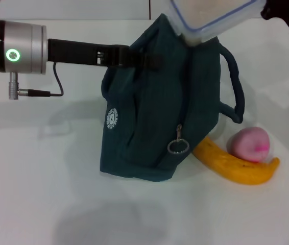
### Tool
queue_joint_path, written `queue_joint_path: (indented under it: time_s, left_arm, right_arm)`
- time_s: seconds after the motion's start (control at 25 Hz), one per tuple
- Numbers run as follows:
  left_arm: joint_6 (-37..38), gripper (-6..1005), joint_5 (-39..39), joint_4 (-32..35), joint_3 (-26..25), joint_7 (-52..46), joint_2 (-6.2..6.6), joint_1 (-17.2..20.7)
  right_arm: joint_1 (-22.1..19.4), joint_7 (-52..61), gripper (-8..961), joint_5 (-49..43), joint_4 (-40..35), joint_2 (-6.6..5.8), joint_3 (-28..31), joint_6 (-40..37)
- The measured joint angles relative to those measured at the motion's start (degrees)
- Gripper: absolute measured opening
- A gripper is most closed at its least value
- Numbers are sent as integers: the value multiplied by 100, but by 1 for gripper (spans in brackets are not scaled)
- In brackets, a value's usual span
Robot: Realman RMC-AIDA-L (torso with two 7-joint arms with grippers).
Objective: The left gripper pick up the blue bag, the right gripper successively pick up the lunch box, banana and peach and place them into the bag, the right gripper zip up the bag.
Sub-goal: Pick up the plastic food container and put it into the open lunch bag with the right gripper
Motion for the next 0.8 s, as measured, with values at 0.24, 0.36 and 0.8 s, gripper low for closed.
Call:
queue_joint_path:
  time_s: [0.24, 0.36, 0.8]
  left_arm:
    - [-160, 57, -131, -78, -19, 121, 2, 4]
    - [-216, 57, -133, -78, -37, 132, 12, 29]
    - [-478, 56, -136, -78, -44, 139, 28, 12]
  right_arm:
    - [35, -304, 97, -335, 31, 0, -40, 211]
    - [-21, -529, 97, -362, 3, 0, -42, 283]
    - [-316, -937, 97, -382, -239, 0, -242, 474]
